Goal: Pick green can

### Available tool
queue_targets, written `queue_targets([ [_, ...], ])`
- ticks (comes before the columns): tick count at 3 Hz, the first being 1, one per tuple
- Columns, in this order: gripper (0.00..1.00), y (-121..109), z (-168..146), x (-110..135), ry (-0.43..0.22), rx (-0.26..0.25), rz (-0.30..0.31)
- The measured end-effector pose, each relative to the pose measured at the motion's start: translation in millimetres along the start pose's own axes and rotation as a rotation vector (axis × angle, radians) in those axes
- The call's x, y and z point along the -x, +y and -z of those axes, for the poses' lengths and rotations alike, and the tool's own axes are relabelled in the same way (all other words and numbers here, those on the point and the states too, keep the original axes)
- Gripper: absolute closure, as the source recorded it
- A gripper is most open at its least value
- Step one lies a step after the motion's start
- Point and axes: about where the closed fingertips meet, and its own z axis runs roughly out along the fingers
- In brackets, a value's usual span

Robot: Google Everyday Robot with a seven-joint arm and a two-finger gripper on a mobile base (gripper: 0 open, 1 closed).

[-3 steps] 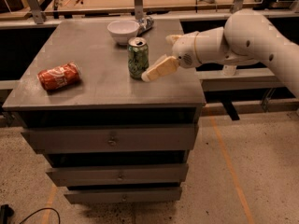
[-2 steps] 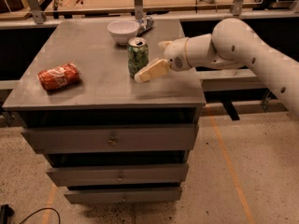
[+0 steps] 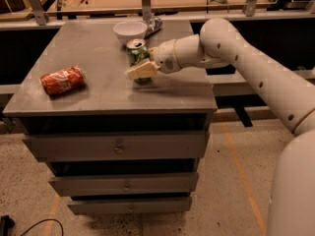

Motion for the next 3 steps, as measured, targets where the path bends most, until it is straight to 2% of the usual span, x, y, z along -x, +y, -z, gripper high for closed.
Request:
queue_targets([
  [1, 0.73, 6, 5, 15, -0.043, 0.008, 0.027],
  [2, 0.96, 20, 26, 51, -0.113, -0.014, 0.059],
  [3, 1.0, 39, 48, 100, -0.167, -0.021, 0.123],
])
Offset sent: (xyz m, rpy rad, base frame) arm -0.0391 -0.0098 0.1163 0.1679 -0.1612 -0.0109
